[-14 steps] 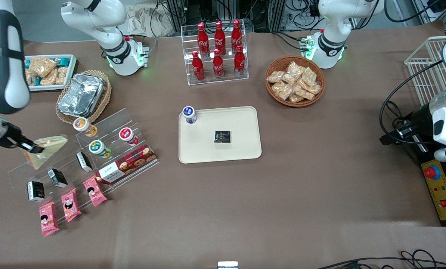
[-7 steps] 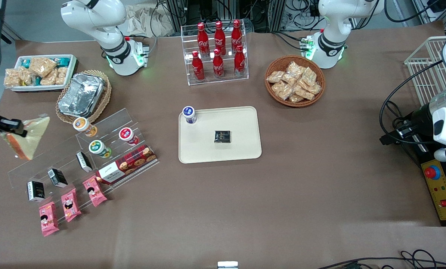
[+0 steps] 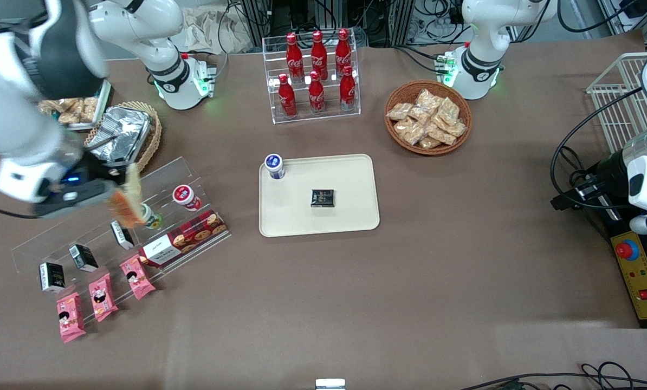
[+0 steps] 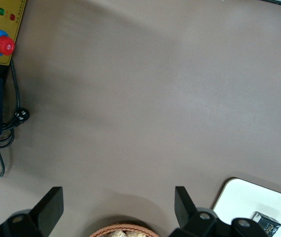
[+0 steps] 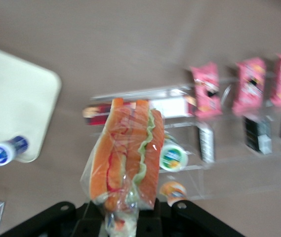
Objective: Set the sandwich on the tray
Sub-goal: 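Lift the sandwich out of the rack and carry it toward the beige tray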
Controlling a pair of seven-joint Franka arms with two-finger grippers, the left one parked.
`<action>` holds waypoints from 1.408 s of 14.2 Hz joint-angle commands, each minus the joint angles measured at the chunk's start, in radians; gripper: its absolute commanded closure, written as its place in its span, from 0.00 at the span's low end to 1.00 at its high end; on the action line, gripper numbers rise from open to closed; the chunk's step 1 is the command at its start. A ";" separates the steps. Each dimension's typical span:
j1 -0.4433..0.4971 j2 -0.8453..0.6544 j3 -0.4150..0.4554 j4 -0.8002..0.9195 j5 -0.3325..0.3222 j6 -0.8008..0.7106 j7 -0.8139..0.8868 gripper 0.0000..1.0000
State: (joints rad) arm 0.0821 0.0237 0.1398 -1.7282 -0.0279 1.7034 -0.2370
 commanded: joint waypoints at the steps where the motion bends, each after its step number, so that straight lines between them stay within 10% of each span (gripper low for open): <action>1: 0.010 0.030 0.116 0.027 -0.006 -0.007 -0.031 1.00; 9: 0.019 0.267 0.385 0.029 -0.020 0.260 -0.123 1.00; 20: 0.196 0.631 0.393 0.029 -0.347 0.660 -0.340 1.00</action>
State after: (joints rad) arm 0.2746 0.5871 0.5227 -1.7313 -0.3054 2.3110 -0.5625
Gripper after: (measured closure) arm 0.802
